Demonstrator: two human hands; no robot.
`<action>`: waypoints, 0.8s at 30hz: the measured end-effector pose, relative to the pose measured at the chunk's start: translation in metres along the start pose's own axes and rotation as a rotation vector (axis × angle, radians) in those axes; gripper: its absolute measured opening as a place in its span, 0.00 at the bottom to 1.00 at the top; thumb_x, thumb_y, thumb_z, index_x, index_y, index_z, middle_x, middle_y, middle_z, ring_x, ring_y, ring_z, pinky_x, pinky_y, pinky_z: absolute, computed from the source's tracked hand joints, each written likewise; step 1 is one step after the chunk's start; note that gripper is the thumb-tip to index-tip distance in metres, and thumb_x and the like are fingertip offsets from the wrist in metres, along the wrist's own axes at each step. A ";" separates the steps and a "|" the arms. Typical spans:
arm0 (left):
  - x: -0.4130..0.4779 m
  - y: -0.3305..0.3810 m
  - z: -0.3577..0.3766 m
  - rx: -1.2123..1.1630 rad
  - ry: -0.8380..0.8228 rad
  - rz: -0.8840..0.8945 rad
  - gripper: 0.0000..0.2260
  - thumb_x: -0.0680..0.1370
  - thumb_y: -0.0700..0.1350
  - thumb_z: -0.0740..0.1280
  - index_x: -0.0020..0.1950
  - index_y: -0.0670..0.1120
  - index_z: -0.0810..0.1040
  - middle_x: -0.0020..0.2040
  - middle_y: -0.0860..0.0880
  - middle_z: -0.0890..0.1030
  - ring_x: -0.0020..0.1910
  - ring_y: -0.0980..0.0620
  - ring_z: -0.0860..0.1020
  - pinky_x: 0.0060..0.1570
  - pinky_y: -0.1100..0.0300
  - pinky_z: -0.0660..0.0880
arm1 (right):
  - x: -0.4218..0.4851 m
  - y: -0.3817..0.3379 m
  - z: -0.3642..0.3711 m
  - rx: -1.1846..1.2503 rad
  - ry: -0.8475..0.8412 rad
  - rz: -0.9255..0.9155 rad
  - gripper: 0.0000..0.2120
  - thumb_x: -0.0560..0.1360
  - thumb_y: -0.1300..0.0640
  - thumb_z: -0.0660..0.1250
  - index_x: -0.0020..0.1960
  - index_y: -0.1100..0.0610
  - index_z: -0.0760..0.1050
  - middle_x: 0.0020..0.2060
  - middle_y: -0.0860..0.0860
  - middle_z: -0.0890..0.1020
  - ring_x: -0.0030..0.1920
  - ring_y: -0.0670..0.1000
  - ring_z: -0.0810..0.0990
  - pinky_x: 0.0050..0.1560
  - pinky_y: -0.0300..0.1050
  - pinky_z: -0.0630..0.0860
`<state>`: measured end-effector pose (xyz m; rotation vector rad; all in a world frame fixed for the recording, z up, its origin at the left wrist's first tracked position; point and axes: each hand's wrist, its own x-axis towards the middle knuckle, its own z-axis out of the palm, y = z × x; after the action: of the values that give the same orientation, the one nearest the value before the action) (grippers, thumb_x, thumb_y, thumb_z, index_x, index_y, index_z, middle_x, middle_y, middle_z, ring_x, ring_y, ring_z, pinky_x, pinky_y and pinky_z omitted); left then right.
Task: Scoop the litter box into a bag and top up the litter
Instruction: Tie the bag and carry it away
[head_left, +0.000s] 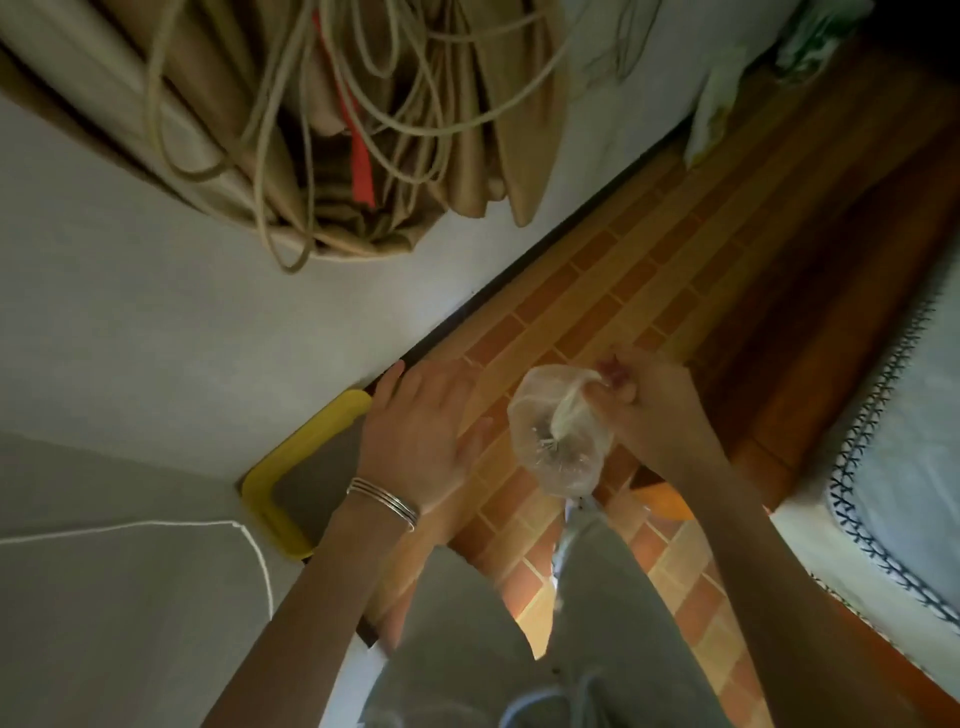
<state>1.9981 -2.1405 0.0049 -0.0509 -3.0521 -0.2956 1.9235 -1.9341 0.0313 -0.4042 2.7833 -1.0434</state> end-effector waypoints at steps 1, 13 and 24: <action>0.011 0.010 0.001 0.003 0.002 0.031 0.21 0.74 0.54 0.67 0.63 0.45 0.76 0.59 0.44 0.79 0.58 0.43 0.77 0.63 0.44 0.68 | 0.000 0.008 -0.011 0.015 0.037 0.014 0.06 0.72 0.58 0.67 0.39 0.50 0.71 0.31 0.43 0.75 0.33 0.43 0.74 0.34 0.32 0.68; 0.170 0.153 0.011 -0.006 0.010 0.244 0.21 0.76 0.55 0.59 0.65 0.47 0.73 0.64 0.46 0.75 0.65 0.45 0.71 0.67 0.43 0.63 | 0.053 0.127 -0.159 0.060 0.155 0.145 0.03 0.74 0.54 0.66 0.42 0.51 0.73 0.34 0.46 0.78 0.35 0.44 0.77 0.34 0.38 0.71; 0.299 0.260 0.025 -0.014 0.061 0.273 0.22 0.76 0.55 0.60 0.66 0.47 0.72 0.65 0.47 0.74 0.68 0.45 0.68 0.70 0.42 0.58 | 0.139 0.218 -0.271 0.069 0.212 0.172 0.03 0.74 0.53 0.67 0.45 0.52 0.74 0.37 0.45 0.79 0.39 0.43 0.78 0.37 0.38 0.73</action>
<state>1.7088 -1.8730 0.0527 -0.4459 -2.9328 -0.2920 1.6869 -1.6487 0.0854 -0.0462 2.8893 -1.1996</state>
